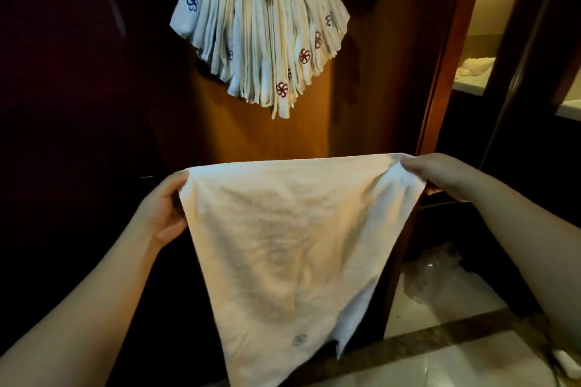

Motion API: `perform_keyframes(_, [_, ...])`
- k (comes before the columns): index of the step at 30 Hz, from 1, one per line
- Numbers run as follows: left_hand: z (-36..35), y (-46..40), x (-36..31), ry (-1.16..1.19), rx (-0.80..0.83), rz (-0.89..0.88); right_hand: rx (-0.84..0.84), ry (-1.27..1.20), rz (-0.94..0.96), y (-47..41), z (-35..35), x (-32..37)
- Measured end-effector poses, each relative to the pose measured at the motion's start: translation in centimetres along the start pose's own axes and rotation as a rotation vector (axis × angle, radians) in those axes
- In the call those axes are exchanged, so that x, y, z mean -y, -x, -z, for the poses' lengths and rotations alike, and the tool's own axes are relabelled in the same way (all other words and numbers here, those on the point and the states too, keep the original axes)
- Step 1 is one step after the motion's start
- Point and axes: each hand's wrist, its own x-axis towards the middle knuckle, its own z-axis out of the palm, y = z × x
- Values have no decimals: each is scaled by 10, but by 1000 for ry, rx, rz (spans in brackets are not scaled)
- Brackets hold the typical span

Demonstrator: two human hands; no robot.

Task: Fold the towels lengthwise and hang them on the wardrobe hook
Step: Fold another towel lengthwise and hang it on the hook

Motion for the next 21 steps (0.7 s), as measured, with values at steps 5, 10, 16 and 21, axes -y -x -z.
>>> perform_keyframes(5, [-14,5,5,64,-155,75,136,77,-18,19,-16,7])
perform_keyframes(10, [-29,16,22,82,-255,85,195,-31,37,47,-50,19])
perform_keyframes(16, [-55,40,37,-99,-197,-72,188,-315,158,100,-96,46])
perform_keyframes(21, [-87,67,36,-205,-96,-121,267,-415,249,126,-119,67])
